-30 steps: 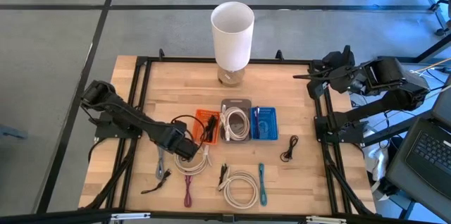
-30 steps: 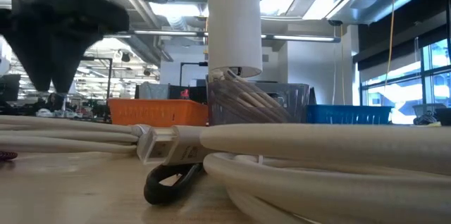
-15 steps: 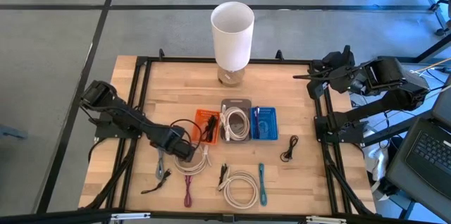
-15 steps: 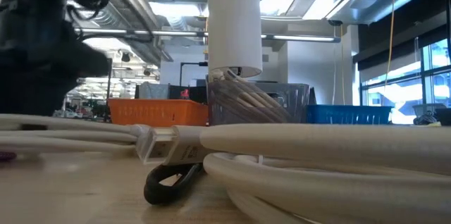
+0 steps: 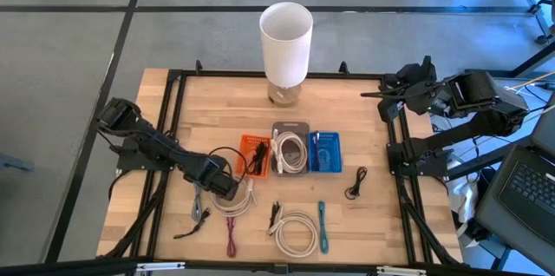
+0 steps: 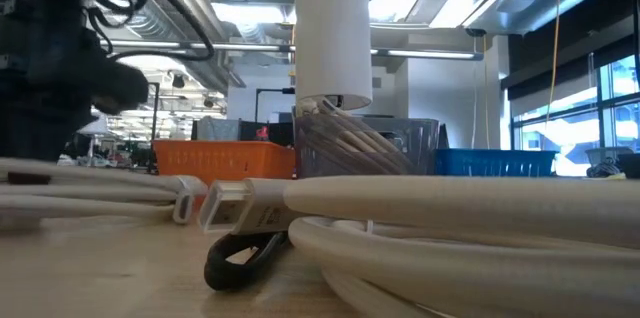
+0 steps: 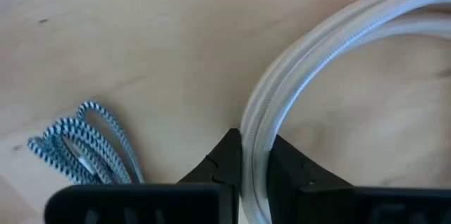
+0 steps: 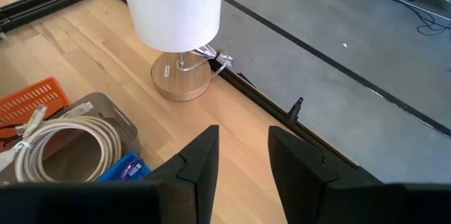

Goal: Pick & Place USB Port
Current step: Put the brown HDMI cable into the black bin

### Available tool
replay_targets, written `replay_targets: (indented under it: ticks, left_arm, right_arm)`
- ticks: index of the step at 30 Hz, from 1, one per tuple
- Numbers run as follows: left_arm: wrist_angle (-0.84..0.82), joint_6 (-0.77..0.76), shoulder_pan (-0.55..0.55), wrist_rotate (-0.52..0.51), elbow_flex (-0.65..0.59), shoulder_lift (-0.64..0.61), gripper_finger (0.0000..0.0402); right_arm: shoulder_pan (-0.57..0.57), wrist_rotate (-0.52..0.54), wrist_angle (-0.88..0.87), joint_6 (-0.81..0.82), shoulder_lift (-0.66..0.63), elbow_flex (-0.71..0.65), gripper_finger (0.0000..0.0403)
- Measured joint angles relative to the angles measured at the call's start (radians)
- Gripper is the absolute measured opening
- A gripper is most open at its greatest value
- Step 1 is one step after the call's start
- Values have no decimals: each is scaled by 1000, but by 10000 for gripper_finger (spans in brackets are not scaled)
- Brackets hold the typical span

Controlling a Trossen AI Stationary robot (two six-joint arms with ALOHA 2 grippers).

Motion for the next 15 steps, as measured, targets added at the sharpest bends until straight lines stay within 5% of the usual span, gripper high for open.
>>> replay_targets:
  ticks: [11,15]
  left_arm:
    - [-11,-50,-38,-30,0,-184,28]
    - [-8,-29,-48,-119,30,-294,28]
  right_arm:
    - [0,0,0,0,0,0,126]
    - [0,0,0,0,0,0,126]
